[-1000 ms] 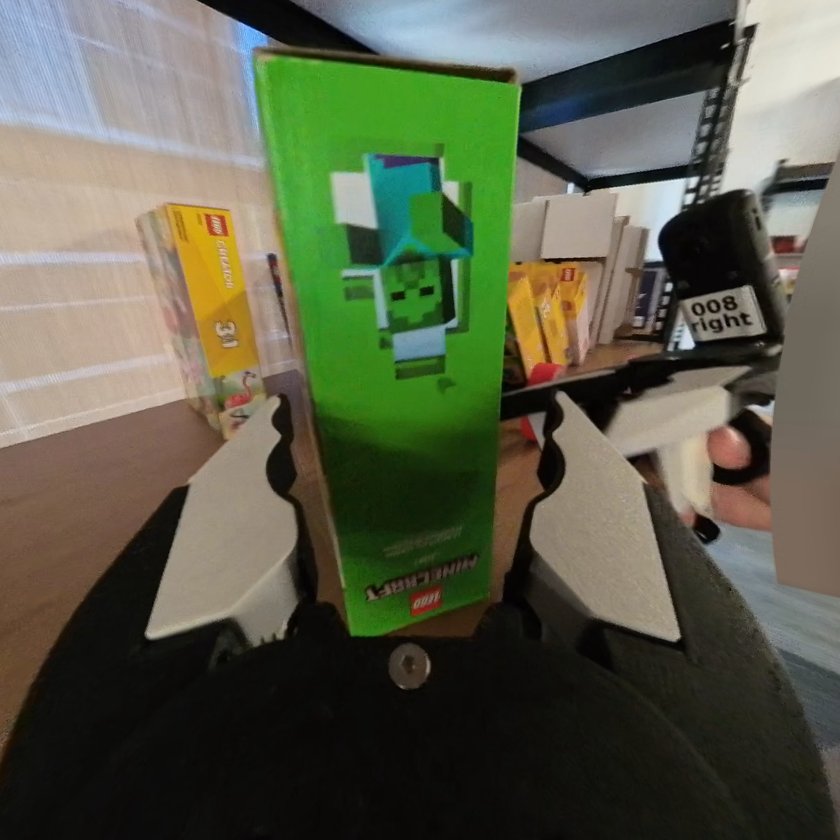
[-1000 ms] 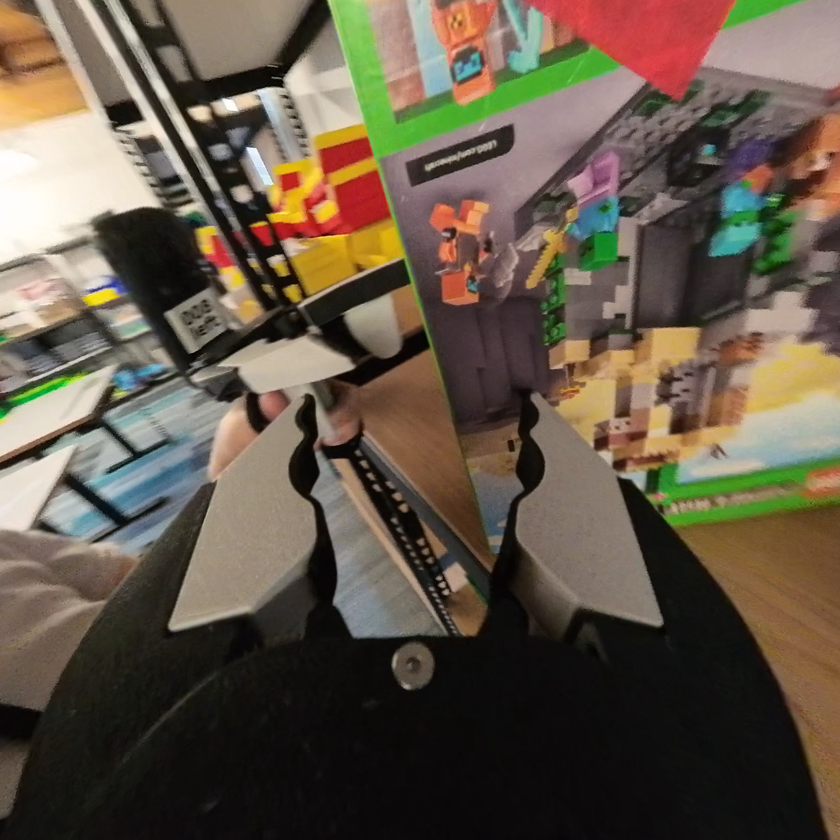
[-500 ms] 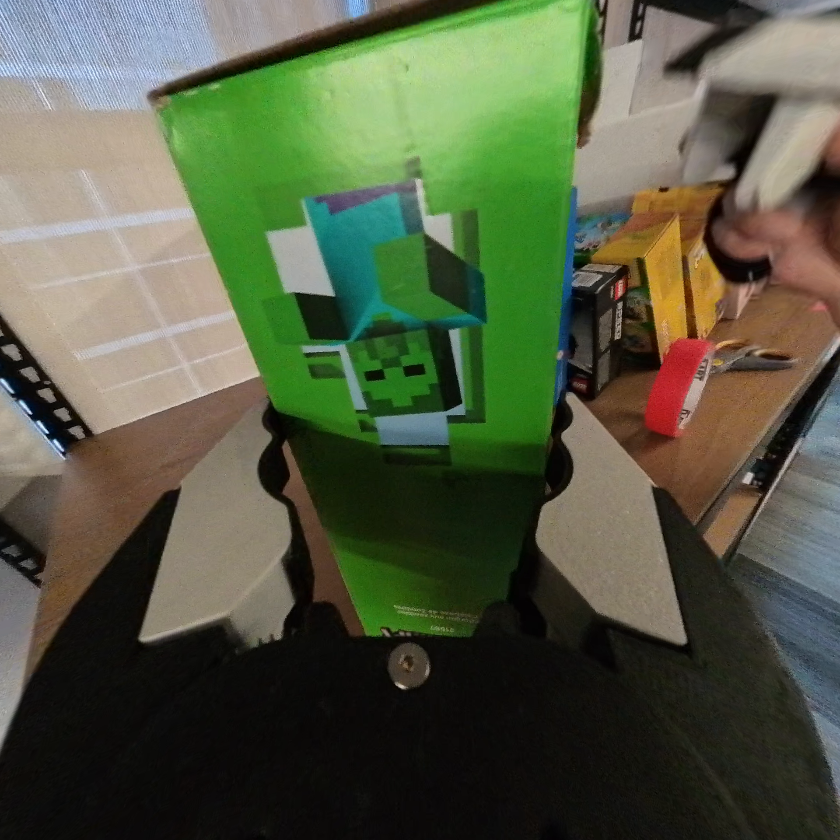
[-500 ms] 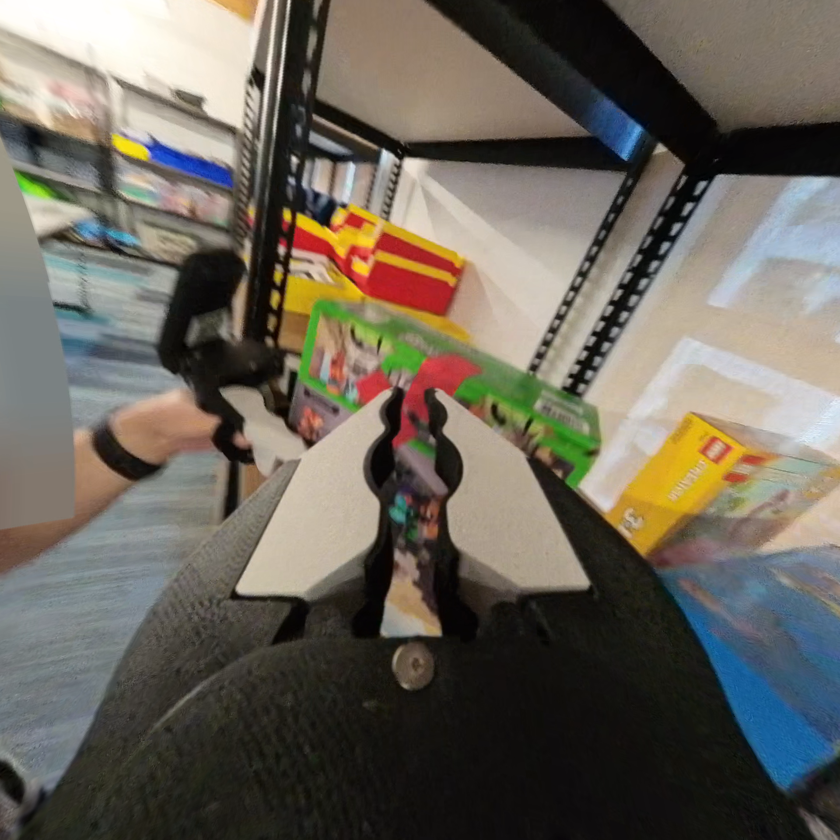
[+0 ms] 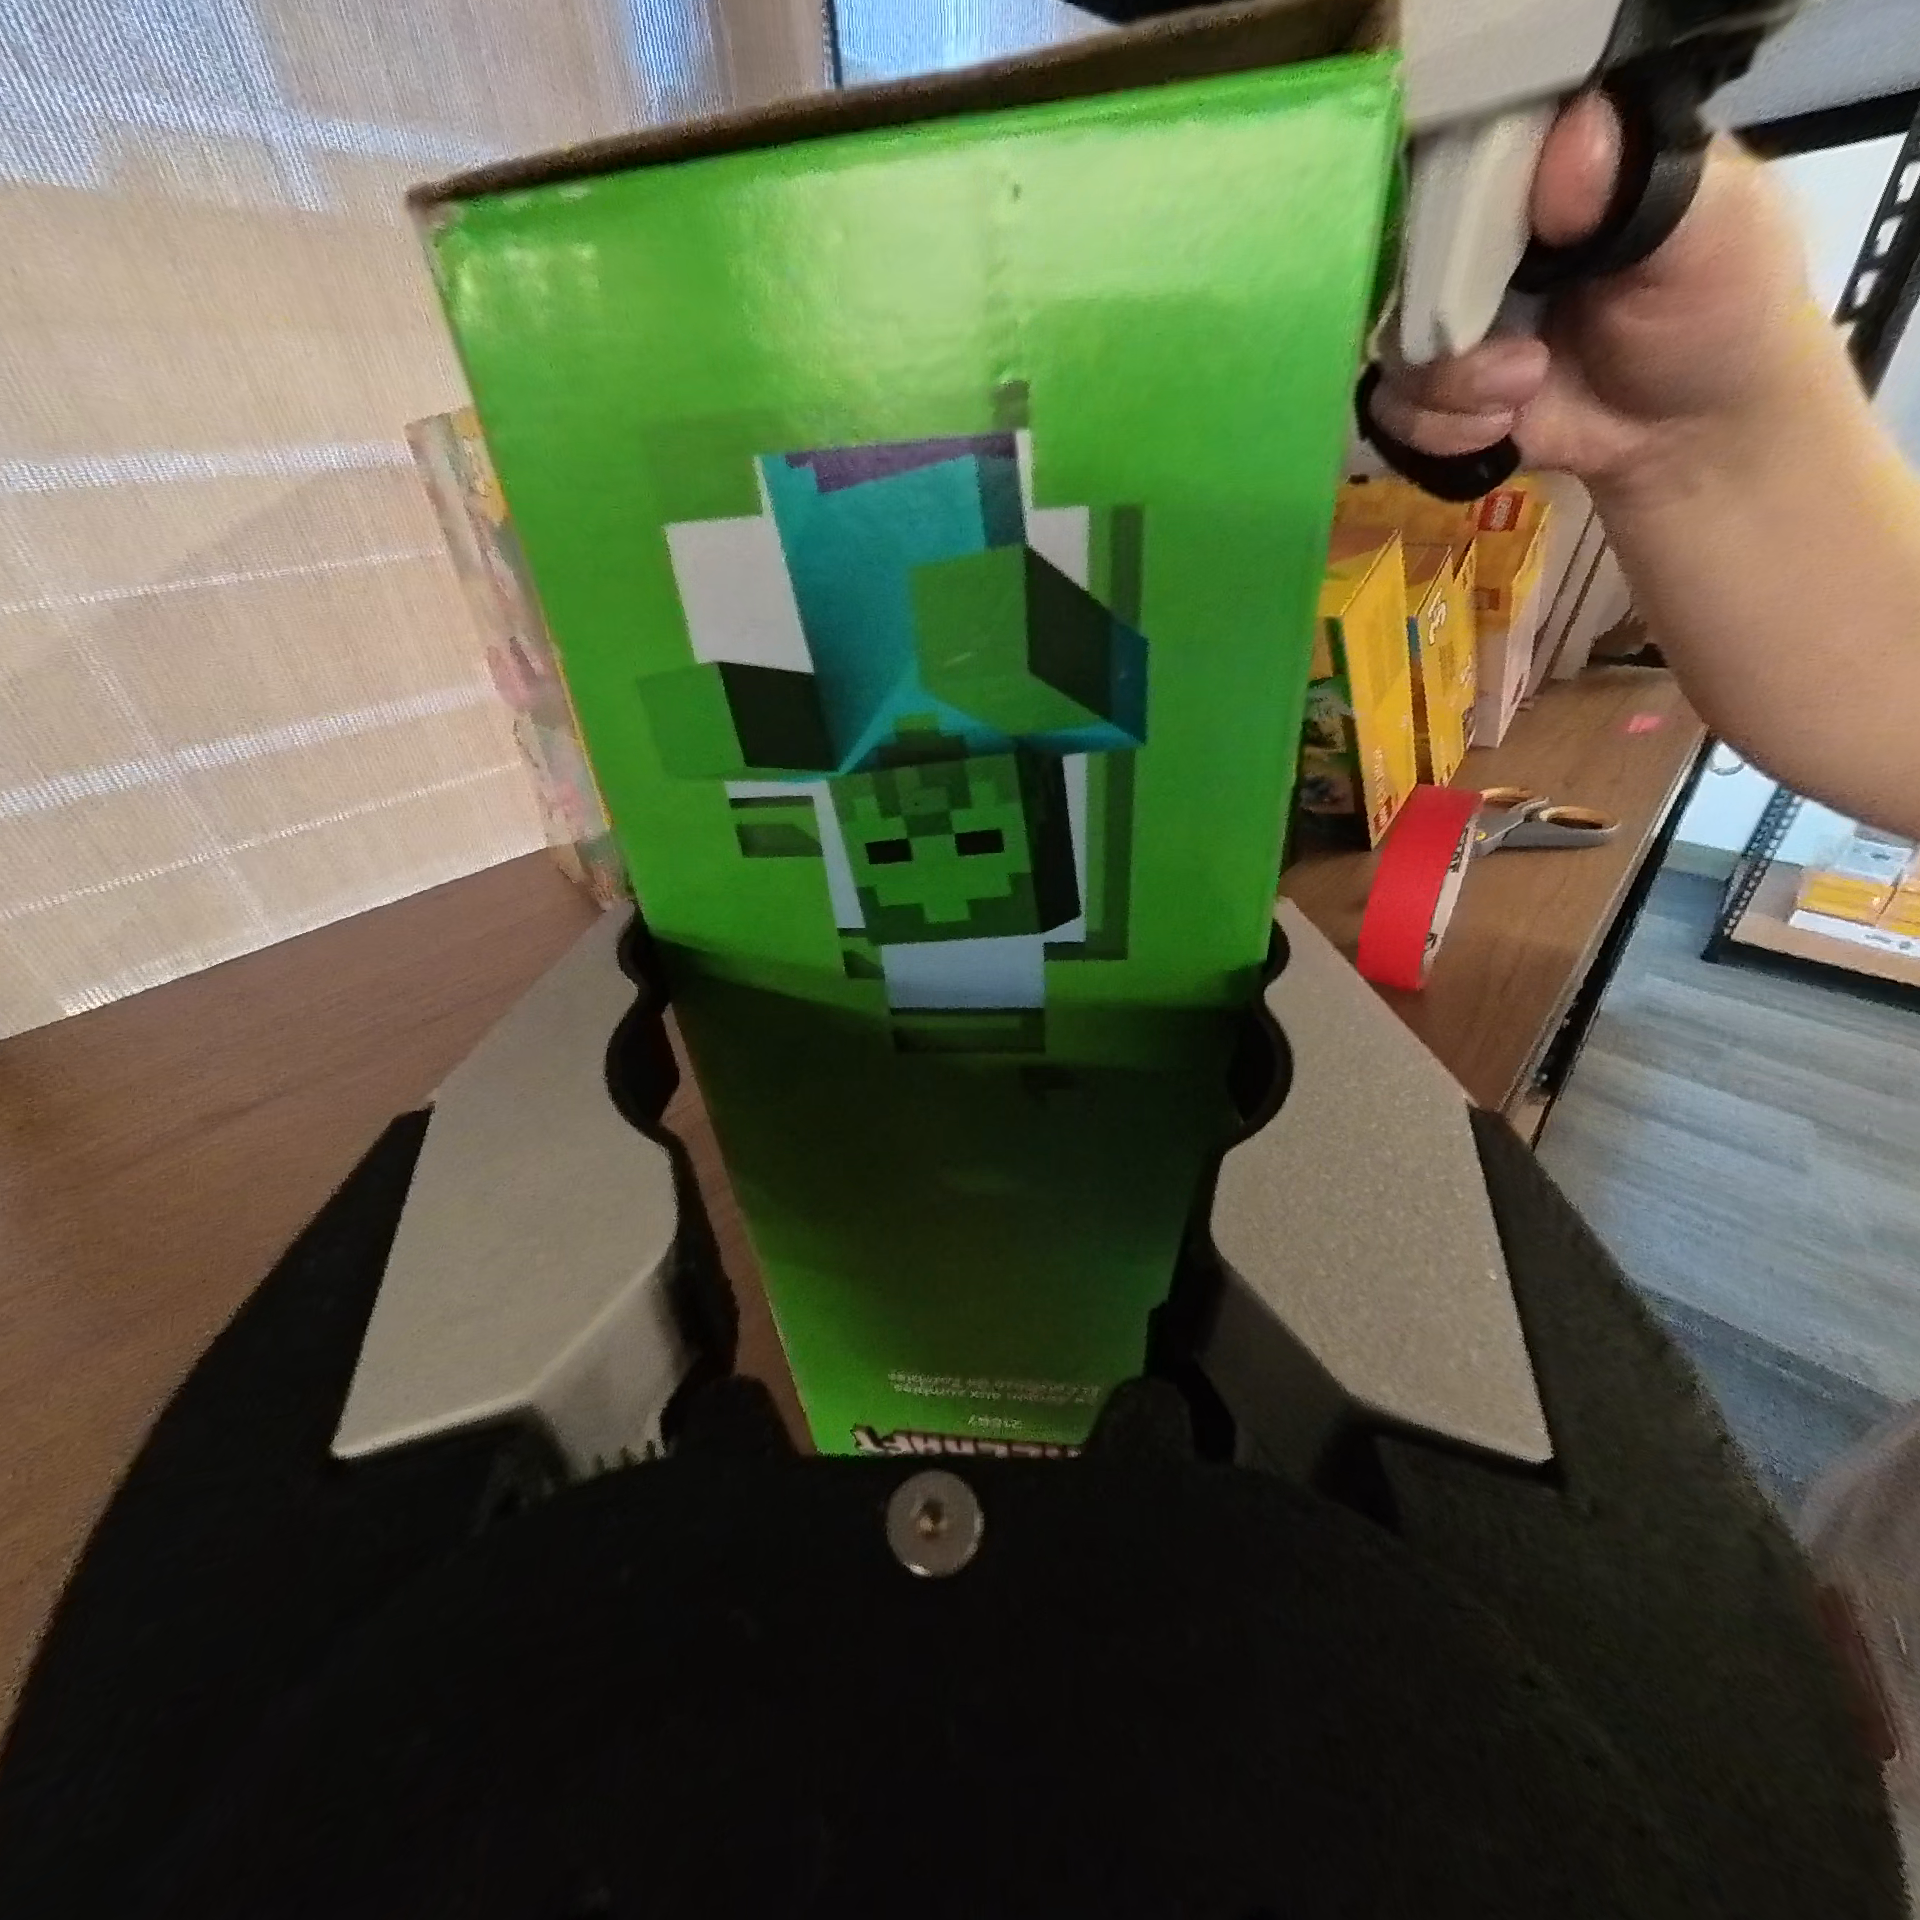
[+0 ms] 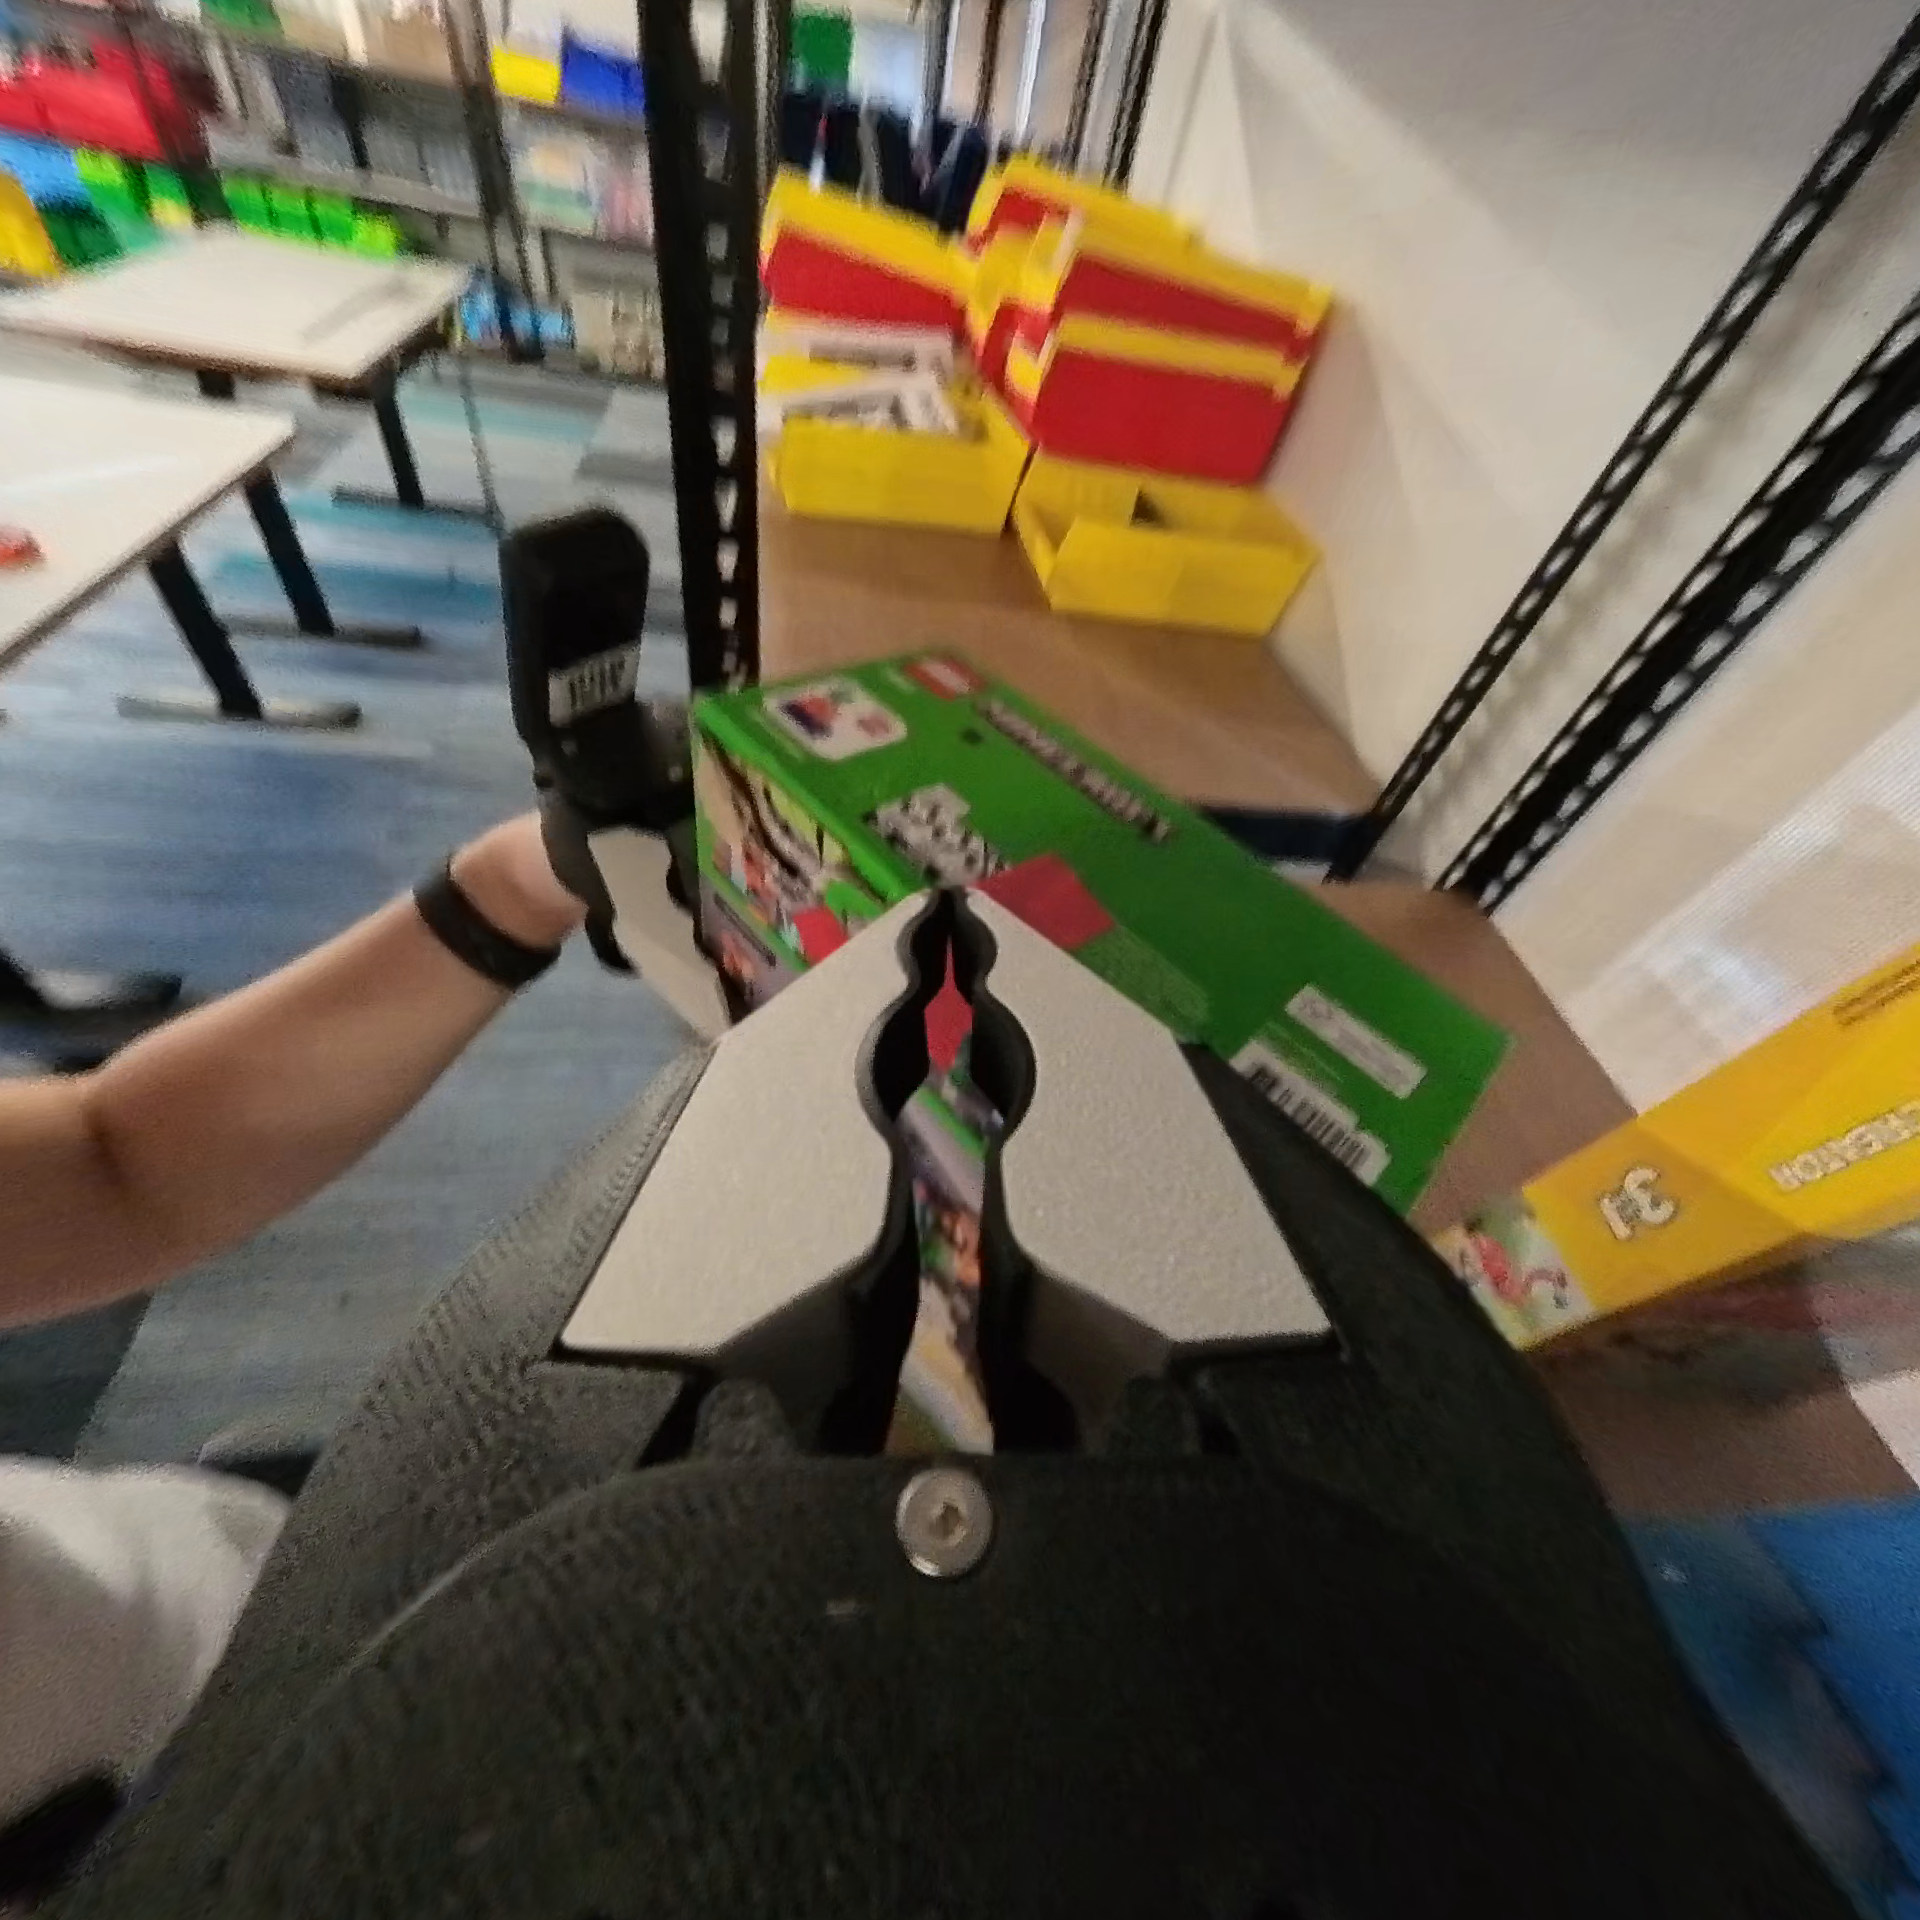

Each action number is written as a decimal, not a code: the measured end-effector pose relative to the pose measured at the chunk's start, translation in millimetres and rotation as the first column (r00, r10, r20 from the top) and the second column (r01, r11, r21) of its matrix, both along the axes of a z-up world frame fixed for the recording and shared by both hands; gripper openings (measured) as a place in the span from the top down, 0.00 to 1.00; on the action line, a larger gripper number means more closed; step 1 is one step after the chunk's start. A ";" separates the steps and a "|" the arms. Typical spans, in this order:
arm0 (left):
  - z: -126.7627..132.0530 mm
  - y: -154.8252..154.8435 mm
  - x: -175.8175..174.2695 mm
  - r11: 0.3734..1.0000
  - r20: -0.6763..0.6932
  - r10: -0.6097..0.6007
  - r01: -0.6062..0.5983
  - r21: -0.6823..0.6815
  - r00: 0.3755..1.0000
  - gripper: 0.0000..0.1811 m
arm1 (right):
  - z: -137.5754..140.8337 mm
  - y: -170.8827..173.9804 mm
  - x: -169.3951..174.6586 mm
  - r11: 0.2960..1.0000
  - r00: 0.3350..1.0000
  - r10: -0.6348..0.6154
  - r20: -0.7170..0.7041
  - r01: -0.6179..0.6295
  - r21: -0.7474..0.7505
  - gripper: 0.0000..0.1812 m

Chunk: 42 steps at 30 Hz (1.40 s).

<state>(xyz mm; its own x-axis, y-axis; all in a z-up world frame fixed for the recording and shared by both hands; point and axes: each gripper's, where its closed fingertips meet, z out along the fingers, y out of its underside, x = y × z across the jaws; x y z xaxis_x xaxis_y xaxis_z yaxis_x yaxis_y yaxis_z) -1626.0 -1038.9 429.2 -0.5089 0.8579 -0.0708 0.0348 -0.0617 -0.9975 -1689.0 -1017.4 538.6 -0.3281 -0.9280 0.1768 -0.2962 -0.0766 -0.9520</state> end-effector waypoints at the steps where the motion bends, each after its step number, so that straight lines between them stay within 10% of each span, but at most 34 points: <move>1: 0.4 1.8 -0.8 1.000 -0.008 -0.002 0.002 0.001 1.000 0.40 | -13.0 -1.7 -2.9 1.000 0.997 -0.007 -0.082 0.009 0.025 1.00; 6: 1.0 11.6 -5.7 1.000 -0.016 -0.022 0.022 0.000 1.000 0.40 | 40.1 27.2 -25.1 0.970 0.972 0.167 0.165 -0.133 -0.203 0.97; 8: 1.0 16.1 -8.5 0.998 -0.019 -0.063 0.063 0.002 0.998 0.40 | 27.1 42.4 -20.1 0.946 0.956 0.289 0.058 -0.275 -0.171 0.78; 16: 0.8 20.6 -14.6 0.989 -0.023 -0.149 0.149 0.004 0.989 0.40 | -5.2 37.5 -6.0 0.761 0.917 0.088 -0.388 -0.313 -0.569 0.92; 29: 2.6 20.5 -14.6 0.984 -0.065 -0.176 0.176 -0.010 0.982 0.40 | -13.7 27.6 -6.0 0.861 0.916 0.103 -0.389 -0.278 -0.427 0.87; 31: 2.3 20.2 -13.8 0.986 -0.072 -0.164 0.164 -0.005 0.984 0.40 | -2.6 28.9 -27.9 0.899 0.969 0.064 -0.239 -0.160 -0.408 0.64; 34: 0.6 20.8 -7.9 0.994 -0.119 -0.101 0.107 0.038 0.988 0.43 | 12.4 29.7 -78.6 0.936 0.984 0.059 0.170 0.004 -0.352 0.63; 42: -19.2 26.2 -5.3 0.997 -0.114 0.006 0.003 0.084 0.993 0.34 | -86.5 -24.1 -69.8 0.985 0.989 -0.150 0.018 0.151 -0.081 0.42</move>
<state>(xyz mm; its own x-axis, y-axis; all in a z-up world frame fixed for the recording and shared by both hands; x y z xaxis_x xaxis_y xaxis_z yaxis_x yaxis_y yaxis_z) -1631.3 -1012.7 410.0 -0.5107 0.8577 0.0596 -0.0796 0.0219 -0.9966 -1758.7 -1041.5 452.1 -0.4654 -0.8505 0.2451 -0.2994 -0.1094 -0.9478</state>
